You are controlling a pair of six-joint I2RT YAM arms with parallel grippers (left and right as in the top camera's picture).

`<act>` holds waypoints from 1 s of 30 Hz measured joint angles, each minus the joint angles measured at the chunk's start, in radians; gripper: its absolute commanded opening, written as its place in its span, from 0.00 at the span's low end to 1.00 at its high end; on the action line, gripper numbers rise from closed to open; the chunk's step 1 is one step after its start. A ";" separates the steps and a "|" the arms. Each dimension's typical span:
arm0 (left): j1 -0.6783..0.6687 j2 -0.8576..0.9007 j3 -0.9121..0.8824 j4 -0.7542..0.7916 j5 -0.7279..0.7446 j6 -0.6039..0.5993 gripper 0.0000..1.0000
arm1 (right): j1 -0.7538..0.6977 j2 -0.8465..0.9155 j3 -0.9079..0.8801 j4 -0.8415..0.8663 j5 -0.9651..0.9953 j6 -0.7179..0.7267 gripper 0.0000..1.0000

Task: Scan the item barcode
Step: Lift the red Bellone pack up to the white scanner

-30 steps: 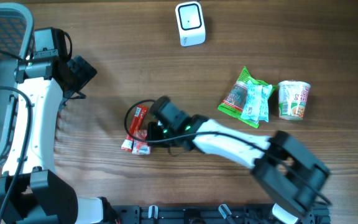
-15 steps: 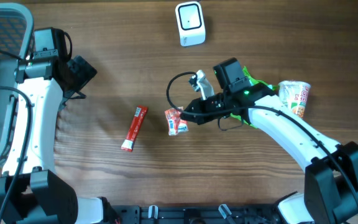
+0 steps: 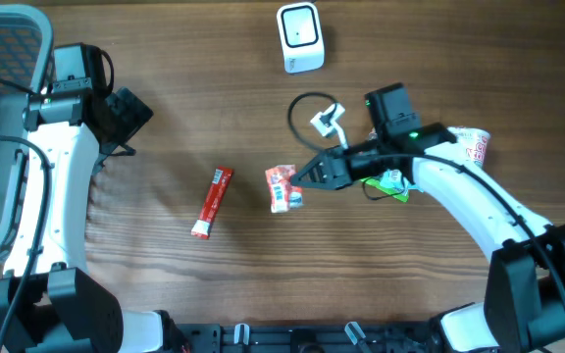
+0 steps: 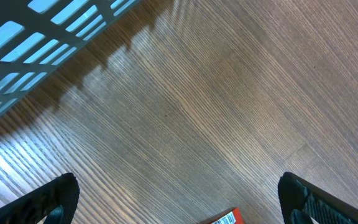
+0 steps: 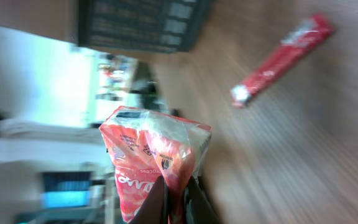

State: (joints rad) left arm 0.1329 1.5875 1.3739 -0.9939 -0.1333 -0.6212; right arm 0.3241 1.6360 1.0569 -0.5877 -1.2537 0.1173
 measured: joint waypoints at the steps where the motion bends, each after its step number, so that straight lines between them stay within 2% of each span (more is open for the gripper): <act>1: 0.000 0.000 0.000 0.000 0.000 0.000 1.00 | -0.016 0.000 0.000 -0.006 -0.058 -0.007 0.04; 3: 0.000 0.000 0.000 0.000 0.000 0.000 1.00 | -0.027 0.000 0.000 -0.020 -0.154 -0.012 0.04; 7: 0.000 0.000 0.000 0.000 0.000 0.000 1.00 | -0.027 -0.004 0.000 -0.106 -0.219 -0.026 0.04; 17: 0.000 0.000 0.000 0.000 0.000 0.000 1.00 | -0.032 -0.239 -0.002 -0.172 -0.243 -0.063 0.04; 30: 0.000 0.000 0.000 0.000 0.000 0.000 1.00 | -0.072 -0.258 -0.002 -0.187 -0.217 -0.063 0.04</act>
State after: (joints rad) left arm 0.1329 1.5875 1.3739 -0.9943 -0.1333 -0.6212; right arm 0.2516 1.3777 1.0550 -0.7746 -1.4708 0.0540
